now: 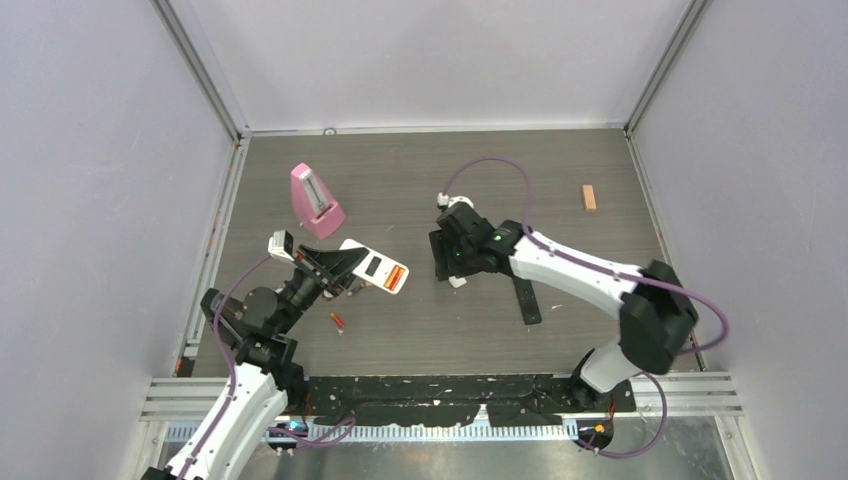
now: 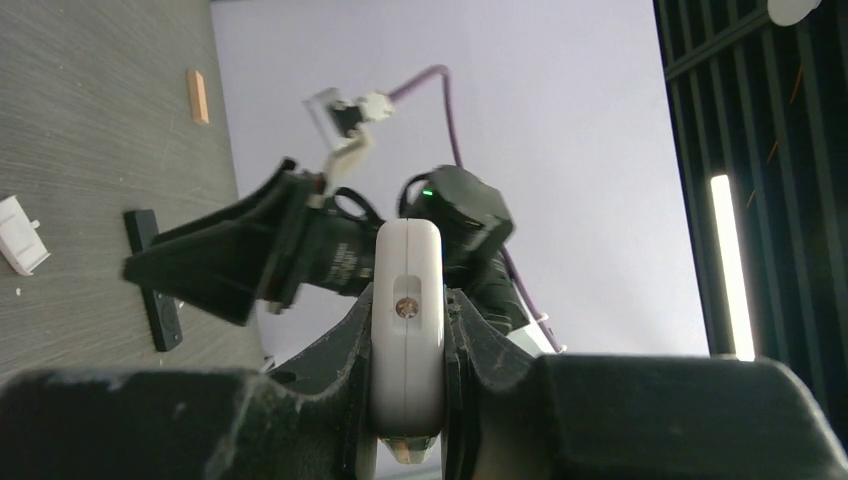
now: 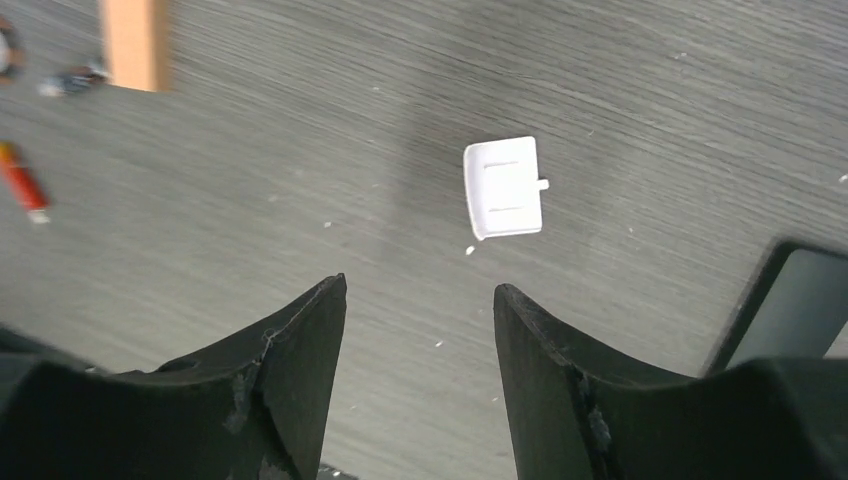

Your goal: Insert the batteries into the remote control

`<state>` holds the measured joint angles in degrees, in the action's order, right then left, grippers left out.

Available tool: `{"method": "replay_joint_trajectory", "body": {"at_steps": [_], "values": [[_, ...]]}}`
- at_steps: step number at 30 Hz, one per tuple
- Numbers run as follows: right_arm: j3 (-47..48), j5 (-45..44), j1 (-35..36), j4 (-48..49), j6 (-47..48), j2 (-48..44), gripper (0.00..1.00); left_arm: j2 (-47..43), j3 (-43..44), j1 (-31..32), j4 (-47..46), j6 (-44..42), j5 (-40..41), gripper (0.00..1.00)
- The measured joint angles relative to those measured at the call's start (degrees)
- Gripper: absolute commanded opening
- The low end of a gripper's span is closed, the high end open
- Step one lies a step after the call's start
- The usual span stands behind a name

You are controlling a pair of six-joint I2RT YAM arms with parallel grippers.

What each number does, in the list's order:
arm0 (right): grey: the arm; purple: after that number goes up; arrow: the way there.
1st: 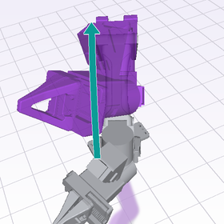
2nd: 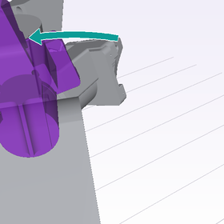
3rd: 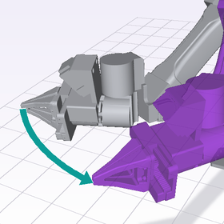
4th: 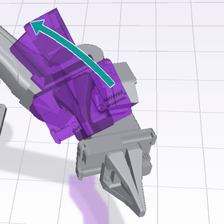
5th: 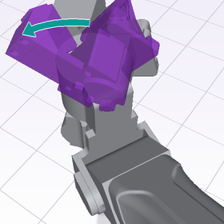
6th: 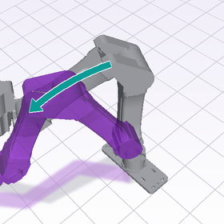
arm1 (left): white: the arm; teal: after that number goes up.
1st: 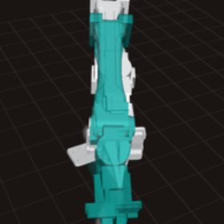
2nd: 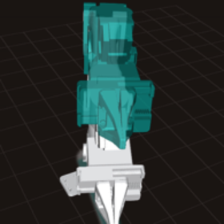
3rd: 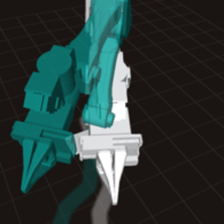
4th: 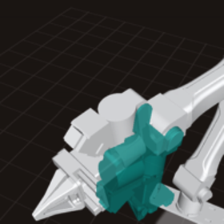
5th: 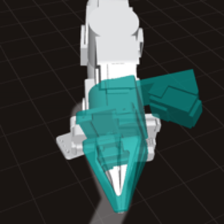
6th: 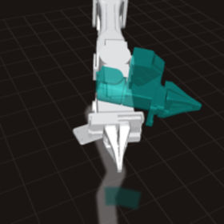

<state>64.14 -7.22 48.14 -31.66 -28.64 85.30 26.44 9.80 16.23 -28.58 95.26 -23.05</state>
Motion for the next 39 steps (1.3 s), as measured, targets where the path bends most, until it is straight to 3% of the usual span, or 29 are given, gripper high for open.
{"method": "replay_joint_trajectory", "body": {"at_steps": [4, 9, 17, 24, 35, 39], "values": [[2.80, -0.87, 0.00, -1.57, 4.70, 8.81, 0.49, -0.28, 0.02, -0.09, 0.26, 0.70, 1.05, 0.00], [4.72, -2.05, 0.00, -2.51, 7.76, 13.55, 0.37, 0.33, 0.02, -0.13, 0.48, 0.94, 1.42, 0.00], [5.99, -2.25, 0.00, -2.25, 9.51, 18.38, 0.34, 0.35, 0.02, -0.13, 1.51, 0.81, 1.62, 0.00], [5.99, -2.32, -0.31, -1.27, 10.16, 20.50, 0.23, 0.35, 0.02, -0.13, 1.66, 0.79, 1.62, 0.00], [5.55, -1.95, -2.12, 2.67, 10.82, 21.88, 0.17, 0.35, 0.02, -0.13, 1.68, 0.79, 1.60, 0.00], [5.31, -1.03, -2.75, 3.41, 10.80, 21.88, 0.06, 0.37, 0.02, -0.13, 1.73, 0.79, 1.60, 0.00]]}}
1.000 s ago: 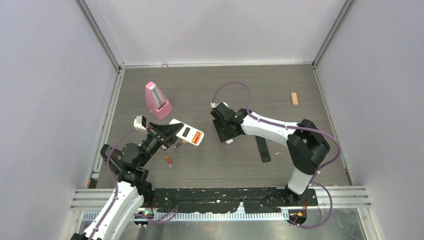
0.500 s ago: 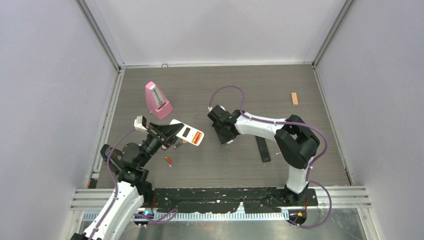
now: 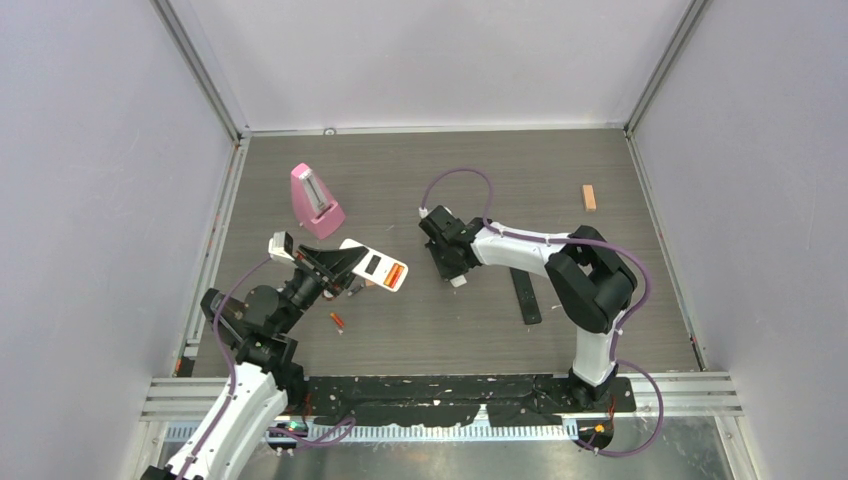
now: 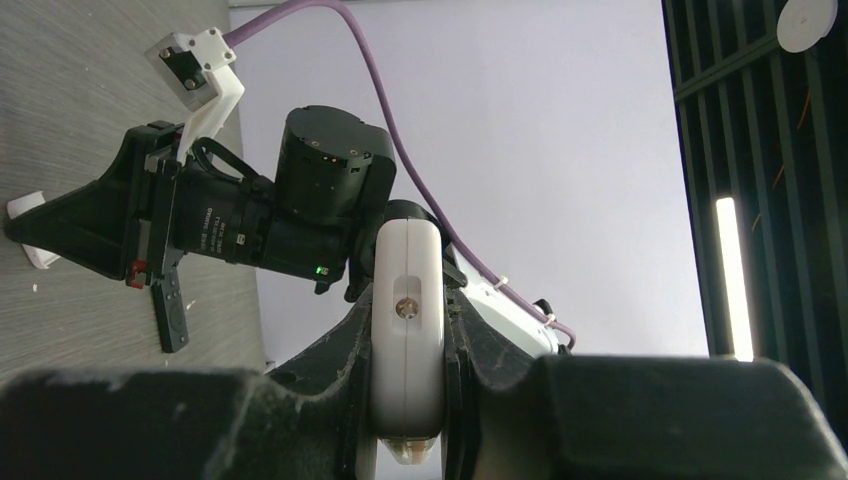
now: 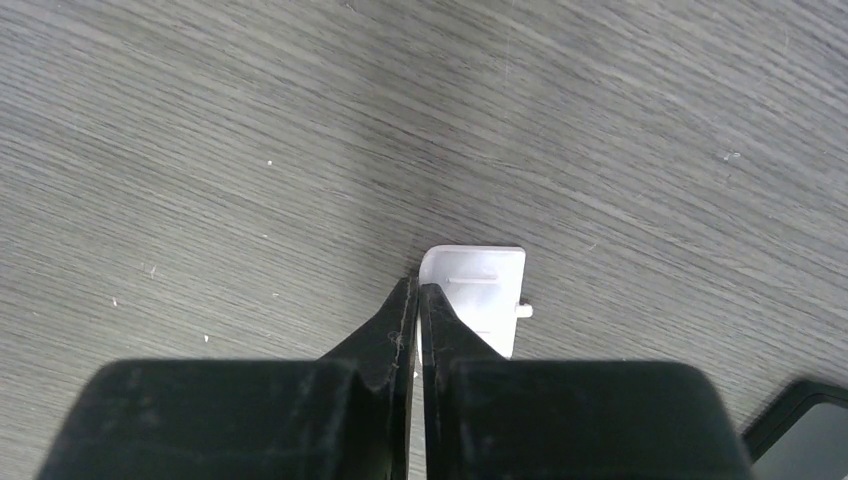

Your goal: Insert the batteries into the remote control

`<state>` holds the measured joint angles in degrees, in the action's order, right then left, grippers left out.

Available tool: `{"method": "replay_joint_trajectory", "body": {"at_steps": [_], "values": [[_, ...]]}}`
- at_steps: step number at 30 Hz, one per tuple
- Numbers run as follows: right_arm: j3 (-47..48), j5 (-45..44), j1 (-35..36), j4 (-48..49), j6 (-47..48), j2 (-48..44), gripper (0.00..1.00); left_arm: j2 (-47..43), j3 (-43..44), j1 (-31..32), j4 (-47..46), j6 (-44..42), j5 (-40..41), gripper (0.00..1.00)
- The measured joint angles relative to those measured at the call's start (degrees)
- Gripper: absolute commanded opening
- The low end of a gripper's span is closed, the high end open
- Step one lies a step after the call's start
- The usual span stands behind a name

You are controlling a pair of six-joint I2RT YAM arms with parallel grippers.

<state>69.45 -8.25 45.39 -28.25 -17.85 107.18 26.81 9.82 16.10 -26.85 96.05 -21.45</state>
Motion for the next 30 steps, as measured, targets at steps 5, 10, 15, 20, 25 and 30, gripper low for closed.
{"method": "replay_joint_trajectory", "body": {"at_steps": [5, 10, 15, 20, 25, 30], "values": [[-1.01, 1.29, -0.57, 1.20, -0.87, -0.72, 0.06, 0.24, 0.00, 0.00, 0.13, -0.02, 0.00, 0.00], [-4.37, 4.07, -1.70, 2.71, -3.78, -4.74, 0.05, 0.76, 0.00, 0.00, 0.13, -0.09, -0.02, 0.00], [-7.82, 9.51, -2.86, 5.03, -9.42, -17.09, 0.05, 1.90, 0.00, 0.00, 0.09, 0.11, -0.09, 0.00], [-10.54, 15.96, -3.17, 13.18, -17.66, -31.54, 0.06, 3.72, 0.02, 0.00, -0.26, 0.22, -0.15, 0.00], [-16.57, 22.29, -3.15, 25.03, -29.40, -41.35, 0.06, 5.46, 0.17, 0.00, -0.74, 0.37, -0.22, 0.00], [-21.31, 26.51, -2.84, 37.48, -41.62, -44.28, 0.06, 6.75, 0.57, 0.00, -0.81, 1.14, -0.22, 0.00]]}}
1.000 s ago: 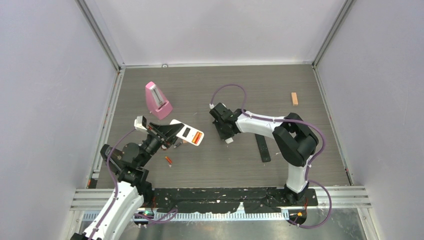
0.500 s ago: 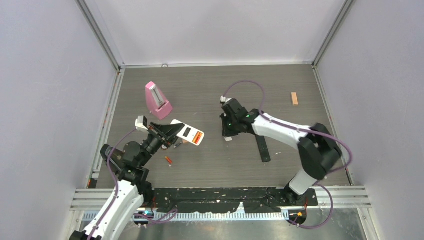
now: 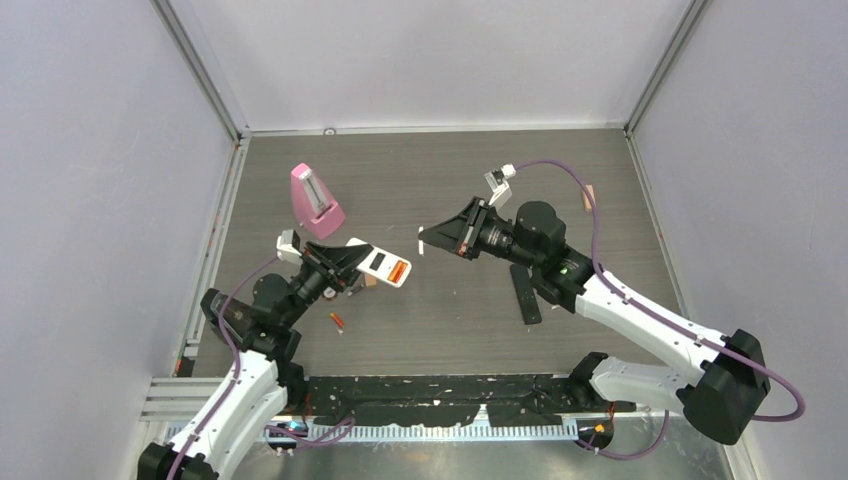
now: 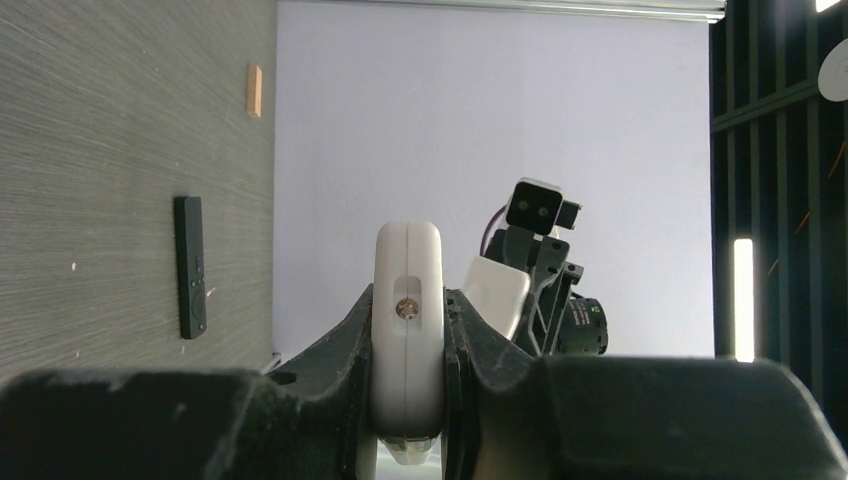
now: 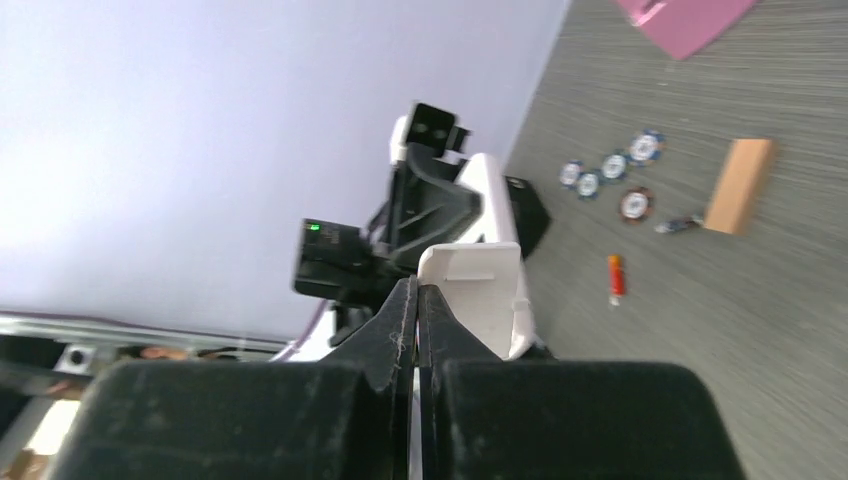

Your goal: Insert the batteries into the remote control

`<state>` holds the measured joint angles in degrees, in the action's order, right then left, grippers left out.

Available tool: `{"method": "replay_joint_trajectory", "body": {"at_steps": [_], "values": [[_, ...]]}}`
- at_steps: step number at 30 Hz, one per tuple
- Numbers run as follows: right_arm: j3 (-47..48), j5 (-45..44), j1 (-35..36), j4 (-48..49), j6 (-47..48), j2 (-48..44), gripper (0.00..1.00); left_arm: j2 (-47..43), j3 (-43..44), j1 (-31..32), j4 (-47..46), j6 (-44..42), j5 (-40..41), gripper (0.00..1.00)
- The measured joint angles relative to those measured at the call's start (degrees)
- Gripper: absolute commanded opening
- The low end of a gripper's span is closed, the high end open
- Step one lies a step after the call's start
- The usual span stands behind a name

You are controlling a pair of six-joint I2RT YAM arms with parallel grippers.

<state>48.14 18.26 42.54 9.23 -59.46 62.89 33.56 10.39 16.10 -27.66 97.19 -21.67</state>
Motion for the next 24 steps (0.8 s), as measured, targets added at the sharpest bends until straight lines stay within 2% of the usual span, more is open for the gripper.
{"method": "replay_joint_trajectory", "body": {"at_steps": [5, 12, 24], "values": [[-0.46, 1.36, 1.99, 9.81, -8.28, 0.48, 0.06, 1.09, 0.96, 0.00, -1.11, 0.87, 0.02, 0.00], [-0.02, 1.42, 7.19, 20.90, -14.45, 5.33, 0.06, 2.12, 1.81, 0.00, -3.39, 3.19, 0.02, 0.00], [-0.02, -0.83, 9.22, 23.63, -15.93, 7.34, 0.06, 1.18, 1.81, 0.00, -4.68, 6.45, 0.04, 0.00]]}}
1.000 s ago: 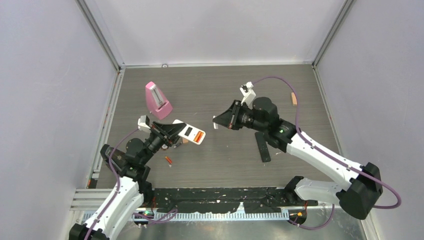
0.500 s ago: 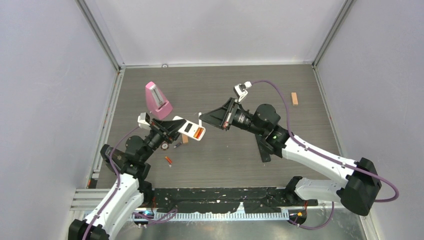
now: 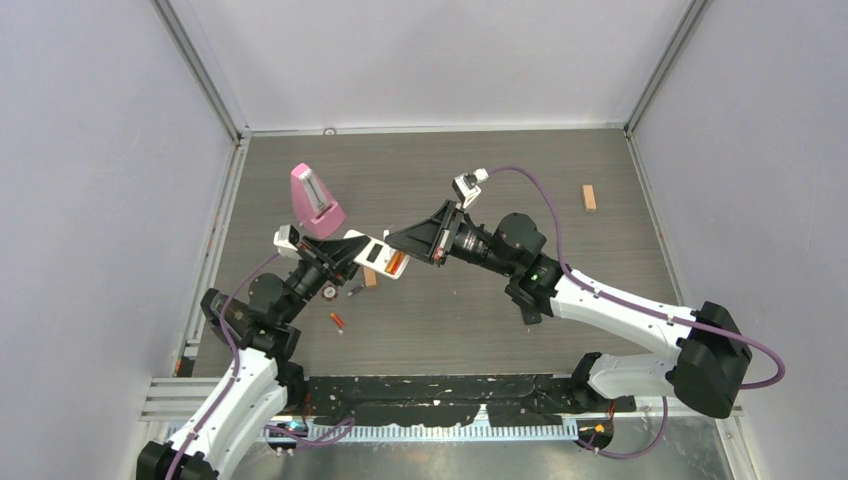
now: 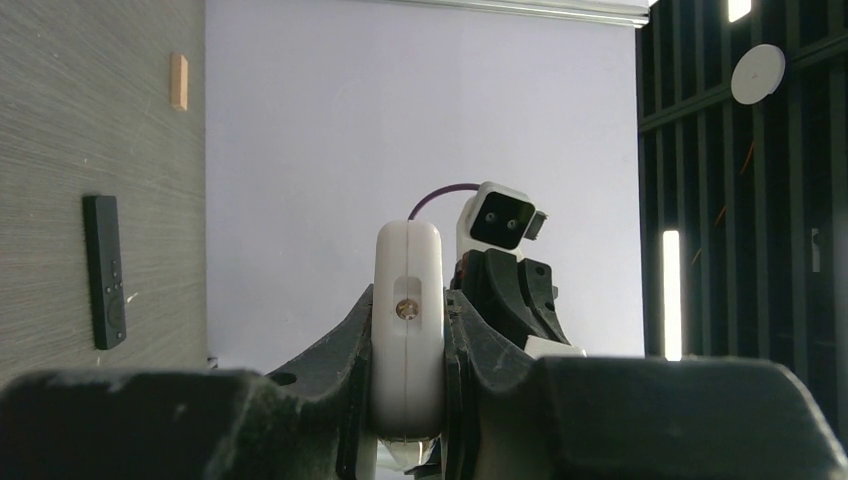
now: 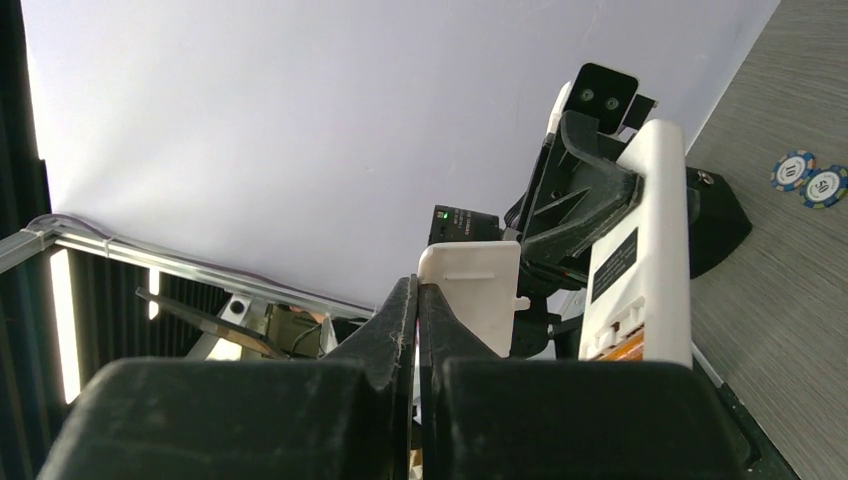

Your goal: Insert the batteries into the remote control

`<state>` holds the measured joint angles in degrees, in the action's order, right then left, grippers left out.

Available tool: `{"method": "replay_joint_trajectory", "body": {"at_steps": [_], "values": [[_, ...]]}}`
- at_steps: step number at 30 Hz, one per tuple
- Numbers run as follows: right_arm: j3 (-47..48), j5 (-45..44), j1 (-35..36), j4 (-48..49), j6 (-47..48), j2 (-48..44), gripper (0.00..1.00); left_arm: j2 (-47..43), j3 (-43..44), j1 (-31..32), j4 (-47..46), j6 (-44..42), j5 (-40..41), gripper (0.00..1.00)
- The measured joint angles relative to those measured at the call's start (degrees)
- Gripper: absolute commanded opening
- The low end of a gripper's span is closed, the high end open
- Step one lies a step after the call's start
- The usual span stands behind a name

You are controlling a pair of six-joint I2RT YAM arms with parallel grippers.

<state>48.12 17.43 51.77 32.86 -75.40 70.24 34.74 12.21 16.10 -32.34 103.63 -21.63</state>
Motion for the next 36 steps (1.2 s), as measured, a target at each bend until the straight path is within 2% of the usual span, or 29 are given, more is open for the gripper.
{"method": "replay_joint_trajectory", "body": {"at_steps": [19, 36], "values": [[0.00, -1.53, 0.42, -4.96, 1.31, 0.33, 0.07, 0.02, 0.00, 0.00, -0.98, 1.03, 0.00, 0.00], [-0.13, -4.61, 0.81, -10.25, 1.70, -0.68, 0.20, 1.25, 0.00, 0.00, -1.68, 0.96, 0.02, 0.00]]}}
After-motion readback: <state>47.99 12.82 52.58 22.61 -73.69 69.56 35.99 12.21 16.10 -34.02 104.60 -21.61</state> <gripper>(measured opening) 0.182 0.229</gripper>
